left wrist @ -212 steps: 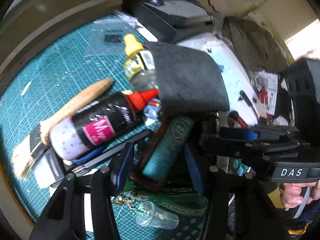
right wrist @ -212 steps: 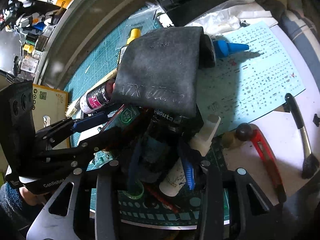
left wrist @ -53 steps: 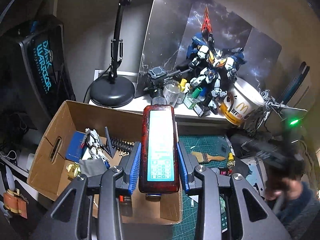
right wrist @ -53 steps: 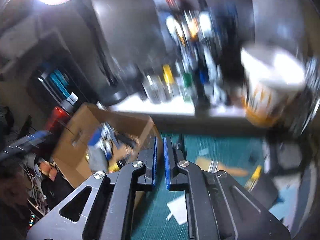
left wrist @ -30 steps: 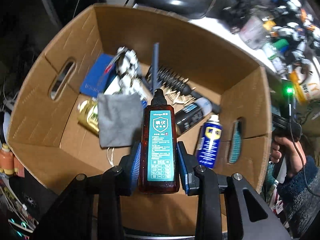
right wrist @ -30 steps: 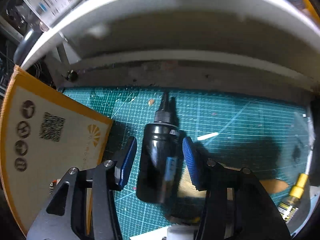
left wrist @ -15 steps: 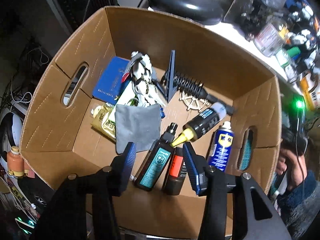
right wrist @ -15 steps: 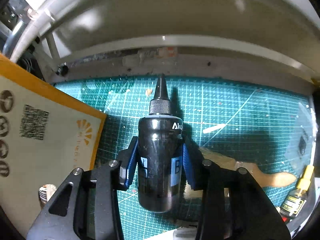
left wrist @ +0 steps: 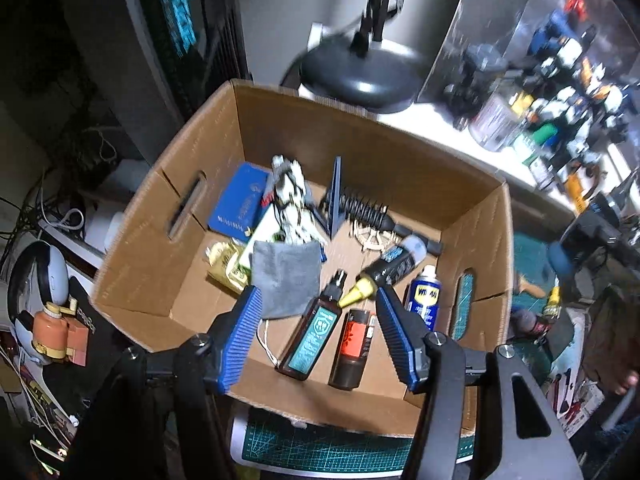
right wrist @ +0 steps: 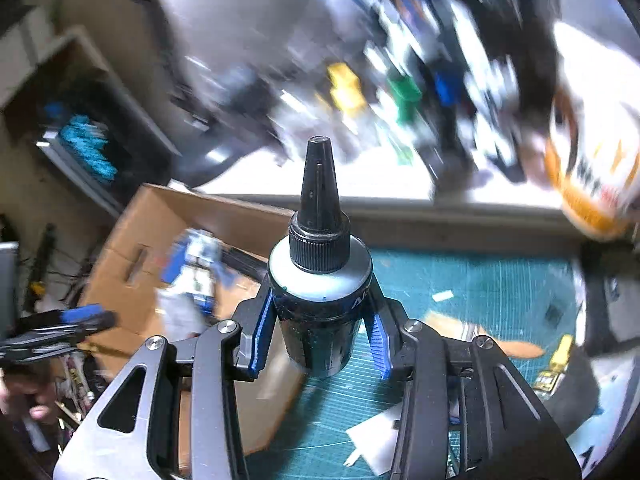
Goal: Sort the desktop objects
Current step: 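Release the brown bottle into the box with the left tool while the right tool drops the black bottle in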
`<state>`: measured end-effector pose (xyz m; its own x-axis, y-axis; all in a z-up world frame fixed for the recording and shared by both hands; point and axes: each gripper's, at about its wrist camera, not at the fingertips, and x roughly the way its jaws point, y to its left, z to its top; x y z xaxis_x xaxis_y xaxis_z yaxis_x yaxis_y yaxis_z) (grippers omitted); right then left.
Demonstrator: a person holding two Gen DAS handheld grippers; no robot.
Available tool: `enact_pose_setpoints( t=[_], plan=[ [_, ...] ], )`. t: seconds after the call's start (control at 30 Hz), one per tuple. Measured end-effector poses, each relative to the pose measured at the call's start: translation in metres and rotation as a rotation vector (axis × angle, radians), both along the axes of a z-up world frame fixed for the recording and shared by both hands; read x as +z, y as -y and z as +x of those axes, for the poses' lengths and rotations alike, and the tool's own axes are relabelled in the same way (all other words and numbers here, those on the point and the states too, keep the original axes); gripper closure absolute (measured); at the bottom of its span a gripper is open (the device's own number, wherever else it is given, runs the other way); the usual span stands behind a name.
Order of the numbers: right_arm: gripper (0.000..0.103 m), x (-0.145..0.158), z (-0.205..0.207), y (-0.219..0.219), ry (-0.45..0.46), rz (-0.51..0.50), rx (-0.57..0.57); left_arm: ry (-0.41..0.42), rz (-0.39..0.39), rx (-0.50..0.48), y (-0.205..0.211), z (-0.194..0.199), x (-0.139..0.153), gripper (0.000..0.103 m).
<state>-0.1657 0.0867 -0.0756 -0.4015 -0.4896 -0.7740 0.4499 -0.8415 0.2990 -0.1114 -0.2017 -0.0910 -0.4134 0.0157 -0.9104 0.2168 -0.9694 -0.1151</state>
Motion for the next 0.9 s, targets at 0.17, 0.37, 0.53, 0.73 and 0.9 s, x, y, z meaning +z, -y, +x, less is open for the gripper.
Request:
enact_pose_setpoints(
  t=[0.17, 0.37, 0.53, 0.73, 0.9],
  plan=[
    [0.065, 0.056, 0.016, 0.053, -0.03, -0.042, 0.118, -0.076, -0.015, 0.011, 0.014, 0.017, 0.027, 0.039],
    [0.065, 0.027, 0.032, 0.127, 0.116, 0.096, 0.269, -0.091, -0.011, 0.035, 0.041, 0.033, 0.032, 0.039],
    [0.065, -0.033, 0.039, 0.169, 0.248, 0.223, 0.309, -0.087, -0.001, 0.046, 0.059, 0.046, 0.031, 0.039],
    [0.063, -0.067, 0.038, 0.176, 0.305, 0.234, 0.276, -0.082, 0.006, 0.03, 0.062, 0.052, 0.027, 0.039],
    [0.059, -0.04, 0.042, 0.168, 0.215, 0.149, 0.253, -0.09, 0.015, 0.003, 0.054, 0.049, 0.027, 0.039]
  ],
)
